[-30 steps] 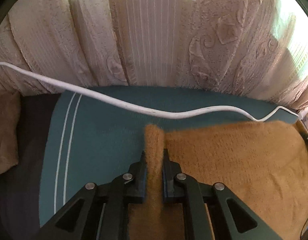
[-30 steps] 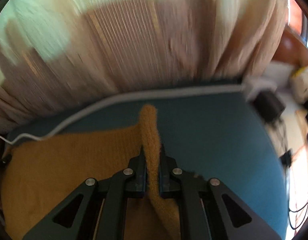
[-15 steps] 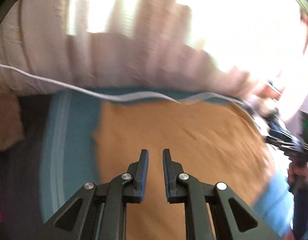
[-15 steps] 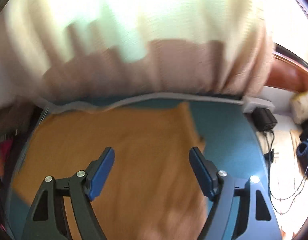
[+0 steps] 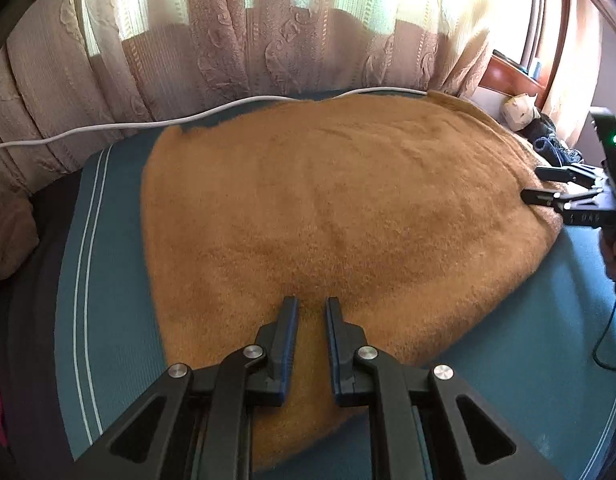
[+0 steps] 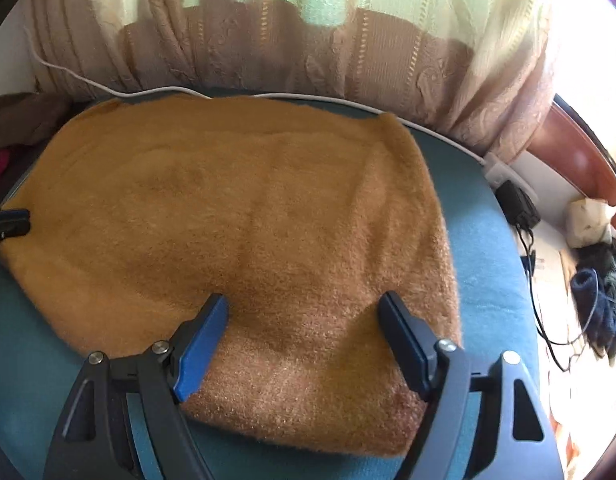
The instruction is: Fold clothes
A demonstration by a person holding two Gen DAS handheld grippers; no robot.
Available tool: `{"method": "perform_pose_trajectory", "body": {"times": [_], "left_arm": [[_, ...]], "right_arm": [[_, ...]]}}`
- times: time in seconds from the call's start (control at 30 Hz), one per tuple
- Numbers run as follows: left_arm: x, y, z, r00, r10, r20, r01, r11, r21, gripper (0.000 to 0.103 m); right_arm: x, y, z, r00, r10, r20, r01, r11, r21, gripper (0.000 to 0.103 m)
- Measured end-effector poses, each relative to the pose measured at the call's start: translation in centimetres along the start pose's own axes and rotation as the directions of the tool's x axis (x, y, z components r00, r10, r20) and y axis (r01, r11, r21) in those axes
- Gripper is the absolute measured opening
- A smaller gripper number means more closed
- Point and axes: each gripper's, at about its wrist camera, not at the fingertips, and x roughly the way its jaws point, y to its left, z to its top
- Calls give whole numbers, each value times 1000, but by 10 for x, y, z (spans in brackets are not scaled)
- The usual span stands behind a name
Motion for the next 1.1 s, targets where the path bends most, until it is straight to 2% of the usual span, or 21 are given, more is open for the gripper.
{"method": "perform_pose_trajectory", "body": {"times": [0.07, 0.13, 0.27, 0.3, 0.4, 0.47, 0.63, 0.77, 0.83, 0.9, 0.97, 1.03, 1.1], "left_arm": [[-7, 0, -1, 1000, 14, -6, -14, 1000, -19, 15], [-18, -6, -3, 1000, 19, 13, -19, 999, -31, 15], [-24, -25, -10, 1000, 6, 27, -6, 1000, 9, 15], [-21, -28, -13, 1000, 16, 22, -17, 1000, 24, 15], [-15, -21, -19, 1000, -5, 25, 5, 1000, -10, 15], [-16, -15, -22, 999, -34, 38, 35, 999, -38, 15], [-17, -13, -23, 998, -43, 50, 46, 998, -50, 15], [-20, -11, -18, 998, -50, 31, 52, 995, -82, 15], [-24, -11, -15, 998, -43, 42, 47, 995, -91, 15], [-33, -13, -12, 996, -33, 77, 40, 995, -91, 15], [-41, -12, -7, 993, -38, 111, 50, 993, -108, 15], [-44, -11, 0, 990, -47, 131, 62, 991, -119, 15], [-45, -12, 9, 989, -38, 146, 55, 992, -113, 15]], "right_arm": [[-9, -4, 2, 1000, 8, -1, -8, 998, 64, 80], [-24, -3, -3, 996, 80, 31, -83, 991, 103, 80], [-37, 20, -16, 990, 132, 46, -135, 988, 70, 80], [-33, 25, -18, 990, 134, 33, -135, 989, 58, 80], [-15, 32, -26, 993, 118, -20, -116, 991, 59, 80], [-13, 34, -32, 994, 110, -14, -109, 992, 58, 80], [-15, 40, -40, 997, 72, 28, -73, 995, 62, 81], [-18, 37, -40, 995, 99, 14, -100, 992, 80, 81], [-27, 27, -41, 989, 145, 25, -147, 980, 136, 82], [-46, 9, -45, 979, 185, 88, -200, 956, 213, 82], [-61, -15, -51, 977, 163, 141, -198, 935, 293, 82], [-64, -39, -56, 976, 151, 155, -199, 909, 366, 82], [-57, -65, -63, 977, 161, 141, -209, 856, 473, 82]]}}
